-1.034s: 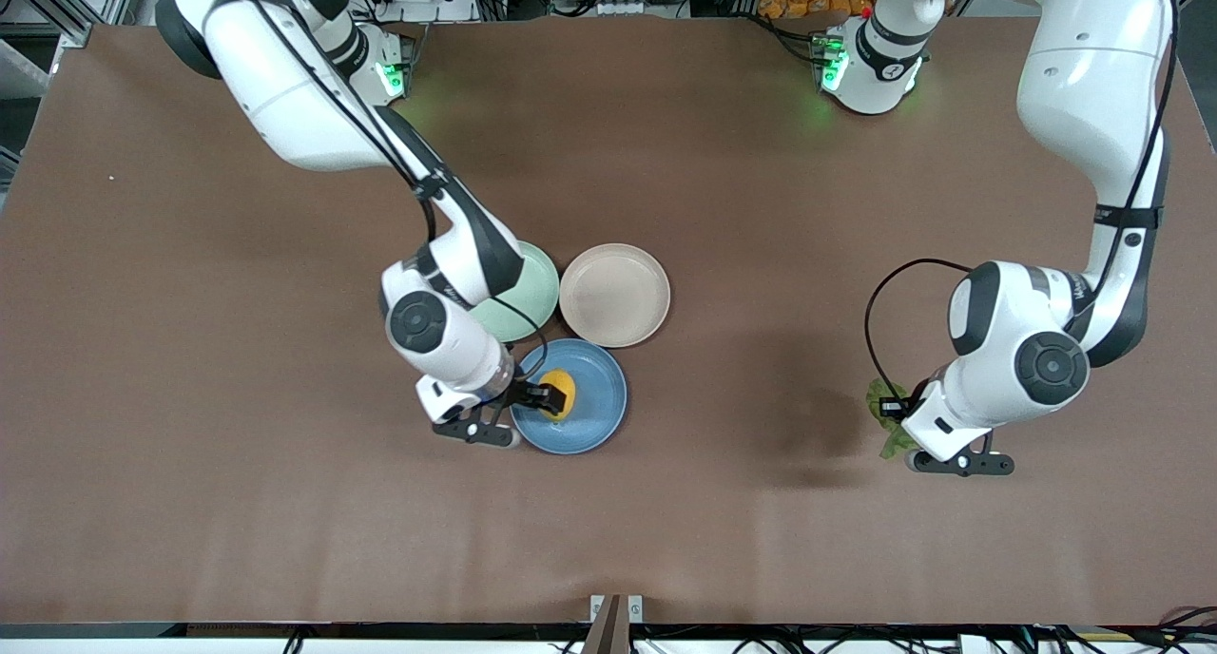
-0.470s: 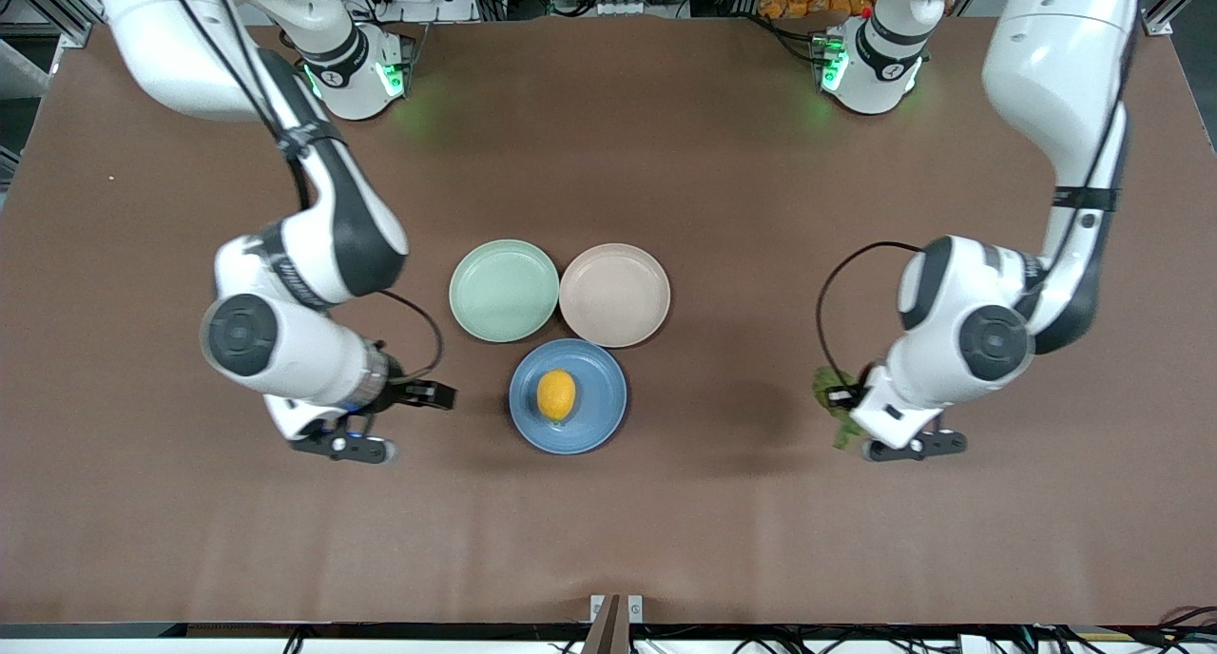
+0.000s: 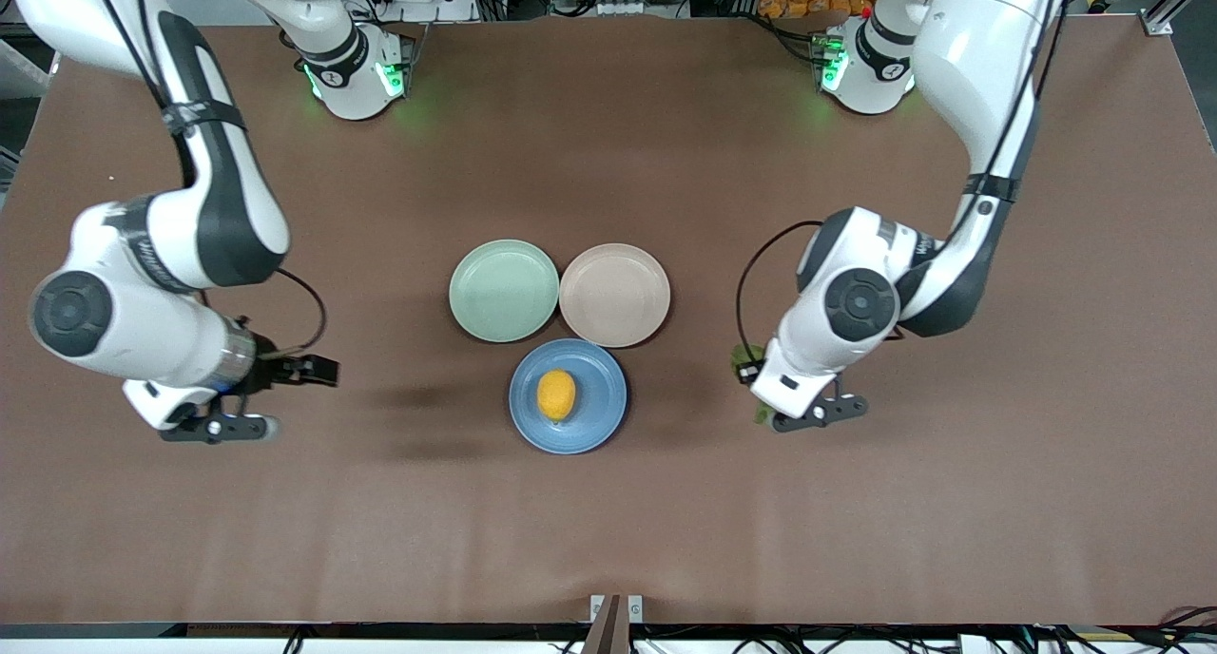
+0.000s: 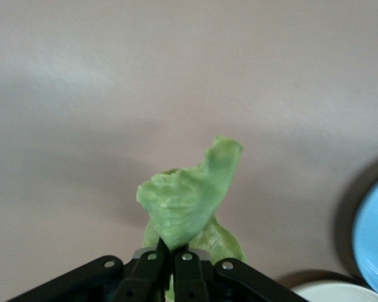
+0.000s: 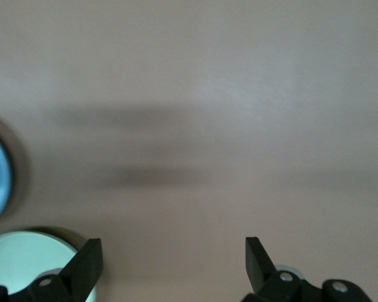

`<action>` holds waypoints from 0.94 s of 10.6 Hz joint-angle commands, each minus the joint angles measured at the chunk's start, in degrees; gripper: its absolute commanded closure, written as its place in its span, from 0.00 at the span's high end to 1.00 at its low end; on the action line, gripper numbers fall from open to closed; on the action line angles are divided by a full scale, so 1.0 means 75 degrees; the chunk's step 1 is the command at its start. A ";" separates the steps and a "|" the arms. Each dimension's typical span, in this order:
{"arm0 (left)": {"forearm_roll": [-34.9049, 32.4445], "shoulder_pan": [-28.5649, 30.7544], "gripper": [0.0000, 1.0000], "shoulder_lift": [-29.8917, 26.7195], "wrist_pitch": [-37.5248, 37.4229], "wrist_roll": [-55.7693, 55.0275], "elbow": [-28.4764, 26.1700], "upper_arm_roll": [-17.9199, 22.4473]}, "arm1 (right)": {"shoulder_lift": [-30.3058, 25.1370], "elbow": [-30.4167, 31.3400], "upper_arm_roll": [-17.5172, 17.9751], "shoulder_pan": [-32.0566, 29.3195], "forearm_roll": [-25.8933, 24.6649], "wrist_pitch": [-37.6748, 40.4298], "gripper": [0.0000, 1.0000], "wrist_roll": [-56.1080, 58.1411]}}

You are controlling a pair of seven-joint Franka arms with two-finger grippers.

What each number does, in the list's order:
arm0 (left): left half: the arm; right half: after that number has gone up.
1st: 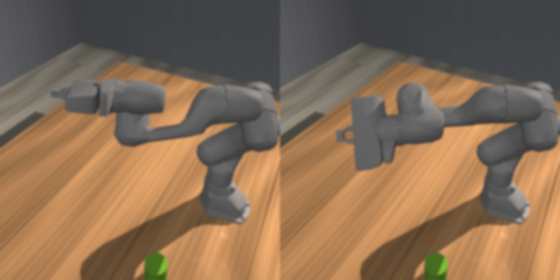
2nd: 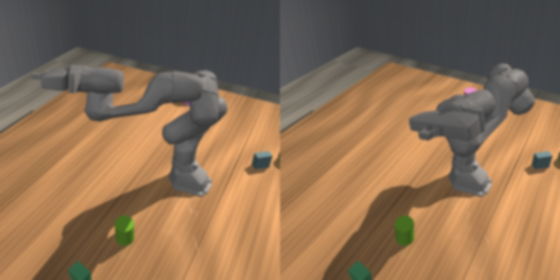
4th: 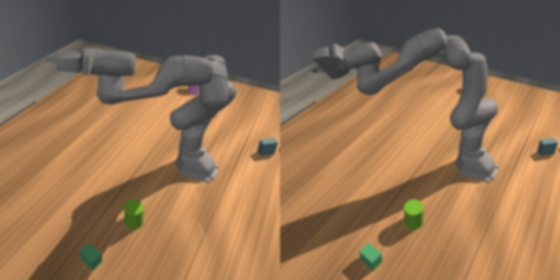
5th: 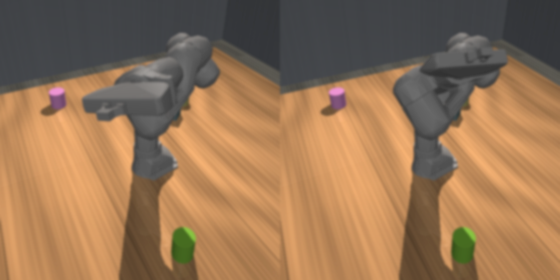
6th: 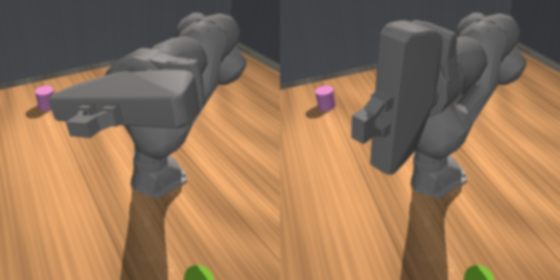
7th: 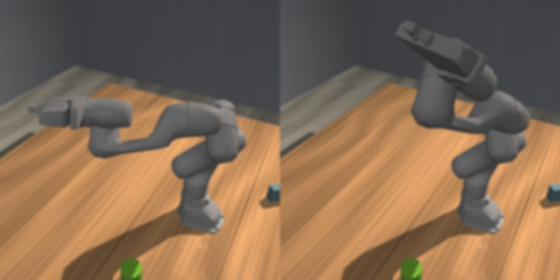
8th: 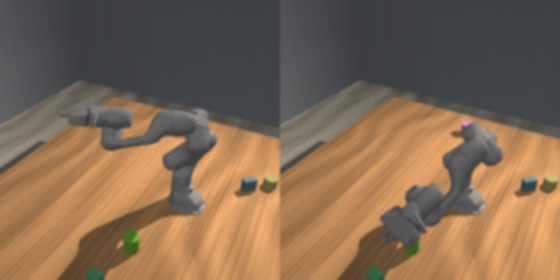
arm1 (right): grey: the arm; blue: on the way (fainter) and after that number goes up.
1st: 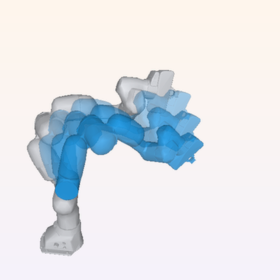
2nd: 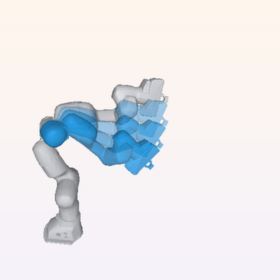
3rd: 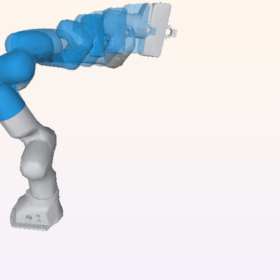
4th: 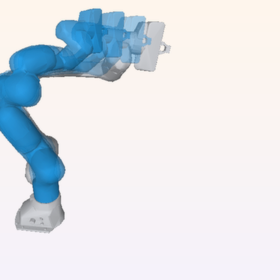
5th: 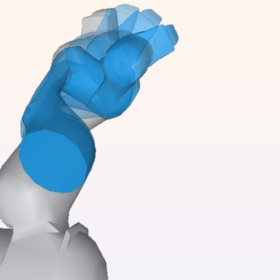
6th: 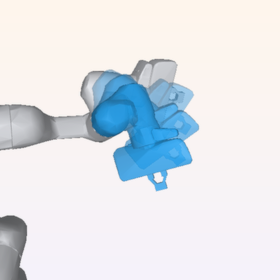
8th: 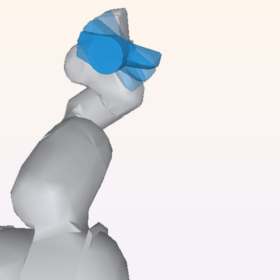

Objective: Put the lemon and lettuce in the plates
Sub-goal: 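Carry the lettuce to the beige plate while the right gripper withdraws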

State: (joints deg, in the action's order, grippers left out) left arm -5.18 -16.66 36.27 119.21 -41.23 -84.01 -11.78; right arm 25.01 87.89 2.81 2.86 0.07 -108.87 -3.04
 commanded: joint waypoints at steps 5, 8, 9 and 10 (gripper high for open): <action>0.0596 -0.1363 0.00 0.0178 -0.0074 -0.1076 0.0163 0.0082 | -0.1504 0.0996 -0.1194 -0.0030 0.0096 0.0943 1.00 0.1074; 0.0760 -0.2054 0.00 0.0588 0.0019 -0.1333 0.0163 0.0094 | -0.2149 0.0926 -0.1254 -0.0042 -0.0137 0.1540 1.00 0.0700; 0.0760 -0.2277 0.00 0.0636 0.0147 -0.1416 0.0151 0.0094 | -0.2313 0.0810 -0.1219 -0.0007 -0.0486 0.1810 1.00 0.0234; 0.0760 -0.2395 0.00 0.0775 0.0264 -0.1521 0.0151 0.0105 | -0.2396 0.0588 -0.1184 0.0017 -0.0687 0.2091 1.00 -0.0212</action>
State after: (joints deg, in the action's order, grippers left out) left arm -0.53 -32.99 40.77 120.37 -51.23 -84.04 -11.76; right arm 9.34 92.62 -6.63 2.71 -2.57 -95.48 0.02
